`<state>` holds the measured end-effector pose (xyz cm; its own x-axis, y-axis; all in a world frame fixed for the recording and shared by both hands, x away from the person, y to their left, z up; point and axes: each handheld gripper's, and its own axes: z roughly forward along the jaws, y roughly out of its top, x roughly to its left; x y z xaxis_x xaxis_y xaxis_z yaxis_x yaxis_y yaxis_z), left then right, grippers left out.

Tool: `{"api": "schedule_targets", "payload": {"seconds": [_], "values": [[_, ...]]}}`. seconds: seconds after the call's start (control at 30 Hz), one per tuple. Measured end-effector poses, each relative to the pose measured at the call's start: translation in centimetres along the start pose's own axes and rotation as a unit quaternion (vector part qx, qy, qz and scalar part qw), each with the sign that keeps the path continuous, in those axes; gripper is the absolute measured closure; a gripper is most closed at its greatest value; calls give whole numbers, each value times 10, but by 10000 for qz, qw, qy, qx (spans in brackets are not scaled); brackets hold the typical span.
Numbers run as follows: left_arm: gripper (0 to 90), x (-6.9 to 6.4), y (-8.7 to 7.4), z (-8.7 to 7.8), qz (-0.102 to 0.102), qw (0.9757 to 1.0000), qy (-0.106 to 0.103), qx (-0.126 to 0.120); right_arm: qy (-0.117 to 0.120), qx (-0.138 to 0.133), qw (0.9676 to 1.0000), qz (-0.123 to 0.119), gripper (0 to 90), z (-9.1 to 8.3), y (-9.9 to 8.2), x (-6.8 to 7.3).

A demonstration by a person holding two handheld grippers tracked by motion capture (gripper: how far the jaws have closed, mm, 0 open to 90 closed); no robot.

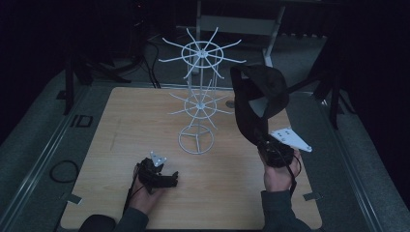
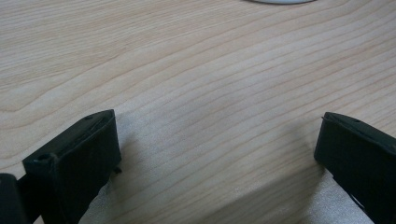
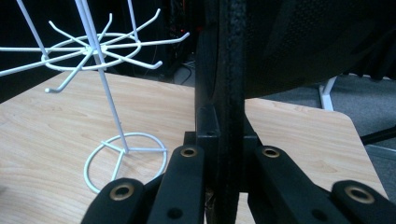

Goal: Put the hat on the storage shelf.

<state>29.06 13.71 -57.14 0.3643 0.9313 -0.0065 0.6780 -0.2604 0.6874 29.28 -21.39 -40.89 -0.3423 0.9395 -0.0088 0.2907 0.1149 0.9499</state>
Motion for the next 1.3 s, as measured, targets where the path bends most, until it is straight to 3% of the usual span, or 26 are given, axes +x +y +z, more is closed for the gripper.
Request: {"api": "schedule_targets", "payload": {"seconds": [1.3], "values": [[2,0,0,0,4,10000,4,2,-86,-165,9998,25,866,1,18,-5]]}}
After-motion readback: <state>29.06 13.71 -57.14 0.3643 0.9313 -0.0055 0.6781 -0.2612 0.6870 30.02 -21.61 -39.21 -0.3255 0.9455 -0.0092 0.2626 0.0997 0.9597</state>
